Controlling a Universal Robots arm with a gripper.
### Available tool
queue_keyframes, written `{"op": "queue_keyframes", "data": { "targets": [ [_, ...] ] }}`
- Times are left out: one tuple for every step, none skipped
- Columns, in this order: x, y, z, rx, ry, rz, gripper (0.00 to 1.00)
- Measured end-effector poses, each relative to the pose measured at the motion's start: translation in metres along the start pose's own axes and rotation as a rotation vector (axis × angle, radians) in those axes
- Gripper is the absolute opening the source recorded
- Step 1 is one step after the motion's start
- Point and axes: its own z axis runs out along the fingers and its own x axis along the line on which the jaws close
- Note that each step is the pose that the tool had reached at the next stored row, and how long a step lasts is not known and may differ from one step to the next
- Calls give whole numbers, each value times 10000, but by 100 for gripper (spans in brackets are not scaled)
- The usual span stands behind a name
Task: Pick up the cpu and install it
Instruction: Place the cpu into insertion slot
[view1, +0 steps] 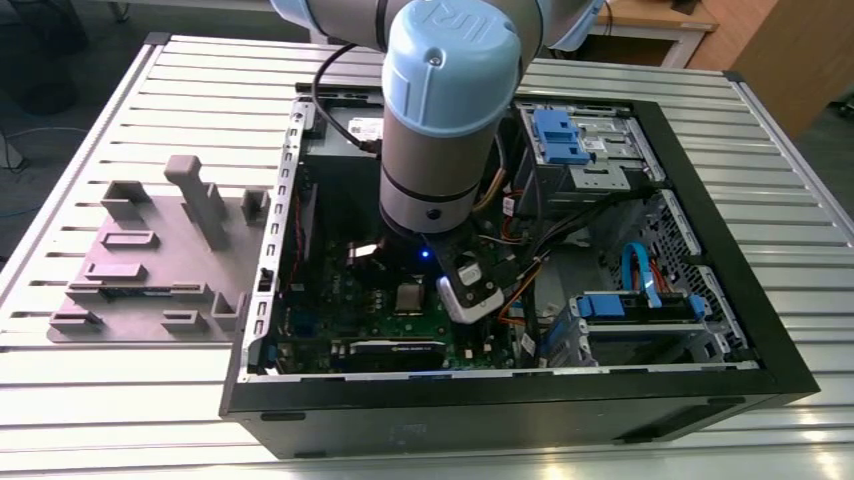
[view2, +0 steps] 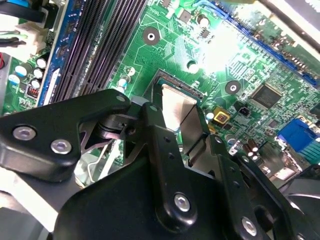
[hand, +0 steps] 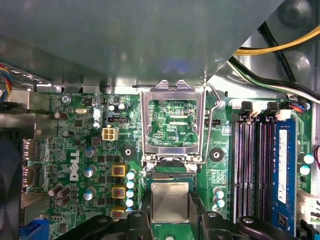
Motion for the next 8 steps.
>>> {"op": "queue_keyframes", "data": {
  "targets": [
    [0, 0, 0, 1, 0, 24, 40],
    [0, 1, 1, 0, -1, 47, 40],
    [0, 1, 2, 0, -2, 82, 40],
    [0, 0, 6, -3, -5, 144, 40],
    [0, -1, 9, -6, -8, 227, 40],
    [0, -1, 10, -7, -9, 304, 40],
    [-1, -1, 11, -7, -10, 347, 40],
    [-1, -1, 13, -9, -11, 375, 40]
  ]
}}
